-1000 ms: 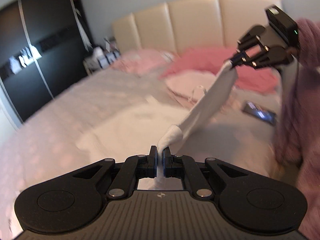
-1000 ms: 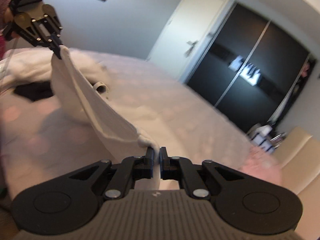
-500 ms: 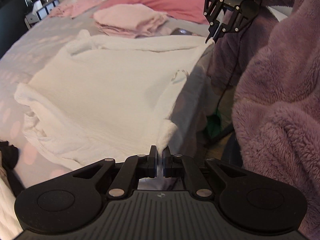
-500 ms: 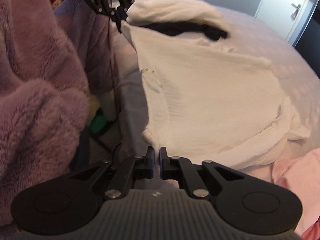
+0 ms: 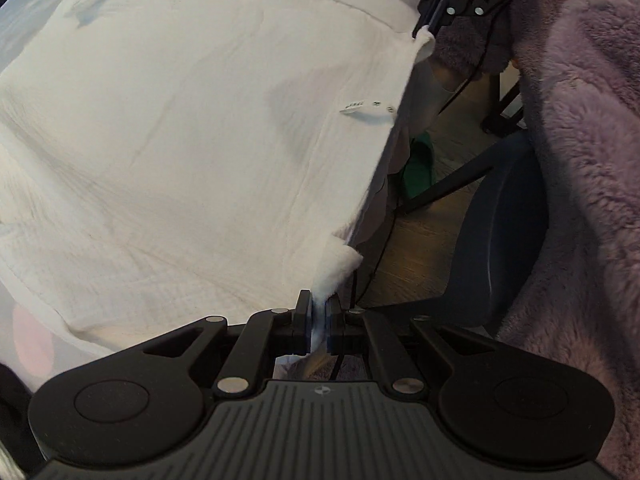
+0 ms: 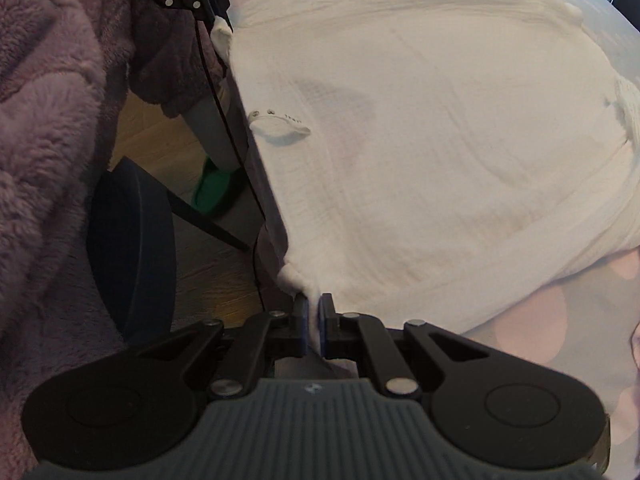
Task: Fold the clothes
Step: 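Lower the garment onto the bed with both grippers, laying it flat, then open both grippers and release the garment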
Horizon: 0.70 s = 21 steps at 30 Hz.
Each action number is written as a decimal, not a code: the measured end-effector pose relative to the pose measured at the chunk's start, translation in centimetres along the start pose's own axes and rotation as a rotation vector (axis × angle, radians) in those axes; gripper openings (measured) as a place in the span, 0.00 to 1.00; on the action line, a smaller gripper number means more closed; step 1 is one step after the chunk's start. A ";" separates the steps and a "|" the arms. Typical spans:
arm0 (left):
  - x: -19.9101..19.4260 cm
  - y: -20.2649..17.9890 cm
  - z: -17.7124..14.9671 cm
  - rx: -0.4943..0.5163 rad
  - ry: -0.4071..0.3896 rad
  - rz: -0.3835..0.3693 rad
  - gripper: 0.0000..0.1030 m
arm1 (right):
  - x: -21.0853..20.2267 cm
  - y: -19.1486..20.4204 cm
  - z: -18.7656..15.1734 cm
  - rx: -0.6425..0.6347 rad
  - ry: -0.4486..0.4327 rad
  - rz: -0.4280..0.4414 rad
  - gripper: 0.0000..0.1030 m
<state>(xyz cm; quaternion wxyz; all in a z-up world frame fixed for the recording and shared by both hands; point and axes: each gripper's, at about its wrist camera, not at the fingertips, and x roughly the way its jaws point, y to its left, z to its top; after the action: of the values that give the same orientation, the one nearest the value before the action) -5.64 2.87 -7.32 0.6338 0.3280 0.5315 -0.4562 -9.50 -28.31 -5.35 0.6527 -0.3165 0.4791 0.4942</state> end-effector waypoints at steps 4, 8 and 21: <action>0.5 1.0 -0.1 -0.065 0.015 -0.012 0.21 | -0.2 0.4 -0.6 -0.009 -0.006 -0.014 0.38; -2.5 1.9 -0.4 -0.123 -0.105 -0.041 0.44 | -3.0 0.7 -0.4 -0.014 -0.071 -0.035 0.48; -12.0 14.1 -0.1 -0.566 -0.479 0.138 0.52 | -7.7 -10.0 3.1 0.282 -0.201 -0.381 0.58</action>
<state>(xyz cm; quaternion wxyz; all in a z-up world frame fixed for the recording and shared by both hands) 7.14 10.87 3.32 0.8351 0.0589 0.4497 -0.3113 0.55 -31.36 2.32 0.8160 -0.2563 0.4078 0.3195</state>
